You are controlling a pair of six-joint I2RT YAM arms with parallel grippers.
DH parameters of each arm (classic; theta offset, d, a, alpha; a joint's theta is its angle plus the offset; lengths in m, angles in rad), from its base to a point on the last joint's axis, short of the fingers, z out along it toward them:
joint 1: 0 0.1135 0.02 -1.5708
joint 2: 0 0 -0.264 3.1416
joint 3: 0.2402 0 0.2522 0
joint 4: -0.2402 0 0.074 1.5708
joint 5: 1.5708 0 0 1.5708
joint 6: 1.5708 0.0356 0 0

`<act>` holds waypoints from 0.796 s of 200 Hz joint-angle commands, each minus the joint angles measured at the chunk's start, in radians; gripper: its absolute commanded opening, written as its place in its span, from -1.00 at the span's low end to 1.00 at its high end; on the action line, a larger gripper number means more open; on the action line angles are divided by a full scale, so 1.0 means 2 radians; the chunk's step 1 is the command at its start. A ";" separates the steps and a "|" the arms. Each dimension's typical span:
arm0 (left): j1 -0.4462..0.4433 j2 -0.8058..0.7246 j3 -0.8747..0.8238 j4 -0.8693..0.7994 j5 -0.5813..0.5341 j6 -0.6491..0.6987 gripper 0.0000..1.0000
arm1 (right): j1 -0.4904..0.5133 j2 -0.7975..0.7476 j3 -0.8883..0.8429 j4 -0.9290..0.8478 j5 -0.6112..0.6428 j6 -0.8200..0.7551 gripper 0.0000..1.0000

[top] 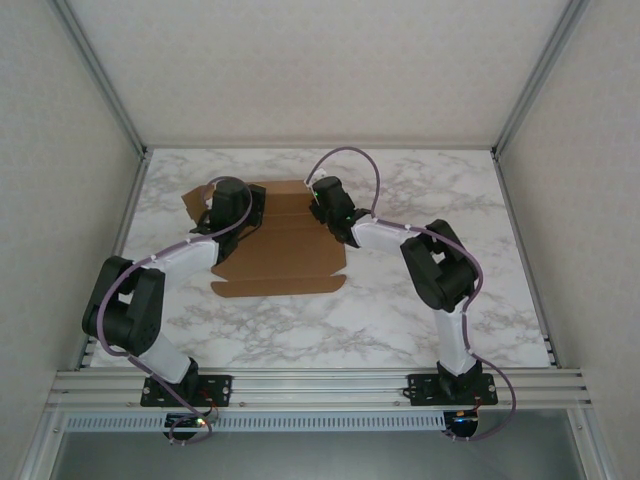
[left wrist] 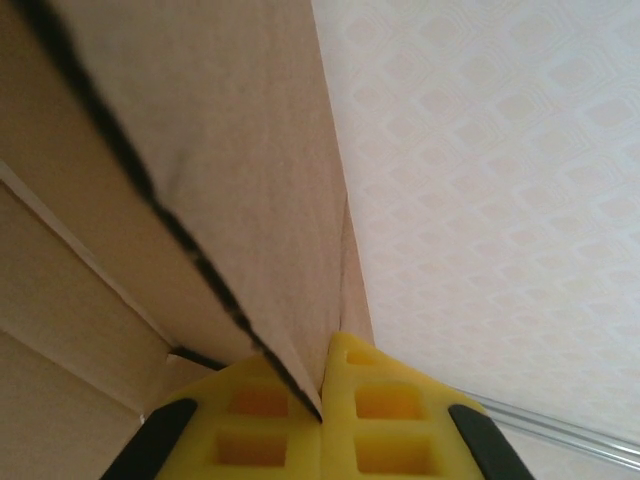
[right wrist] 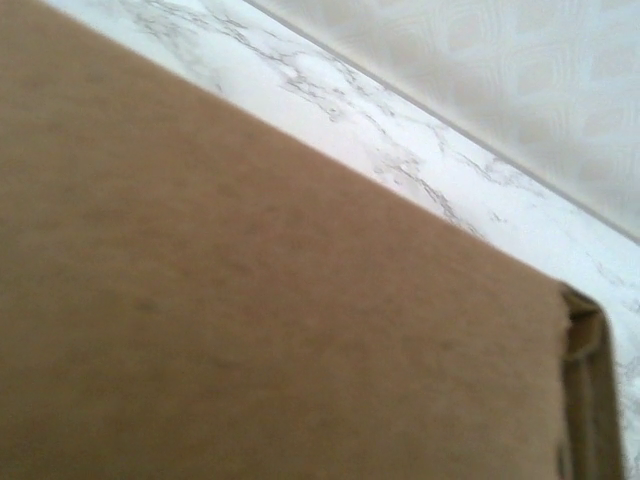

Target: Fold the paper box

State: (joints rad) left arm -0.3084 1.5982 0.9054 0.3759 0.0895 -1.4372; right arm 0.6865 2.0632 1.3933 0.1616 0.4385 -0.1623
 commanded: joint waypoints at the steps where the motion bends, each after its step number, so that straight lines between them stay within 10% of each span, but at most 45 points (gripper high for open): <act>1: -0.005 0.014 -0.006 -0.087 0.014 -0.002 -1.00 | -0.001 0.022 0.018 -0.025 0.054 0.017 -0.49; 50: -0.006 0.015 -0.003 -0.095 0.011 -0.008 -1.00 | 0.011 0.047 0.059 -0.068 0.104 0.021 -0.99; 117: -0.009 0.016 0.004 -0.102 0.006 -0.008 -1.00 | 0.019 0.059 0.072 -0.080 0.140 0.036 -1.00; 159: -0.009 0.019 0.003 -0.101 0.005 -0.011 -1.00 | 0.017 0.042 0.059 -0.091 0.077 0.062 -0.44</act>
State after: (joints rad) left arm -0.3138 1.6009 0.9276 0.3355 0.0593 -1.4563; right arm 0.7273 2.1433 1.5242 0.0395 0.6182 -0.0311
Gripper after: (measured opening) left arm 0.054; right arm 0.236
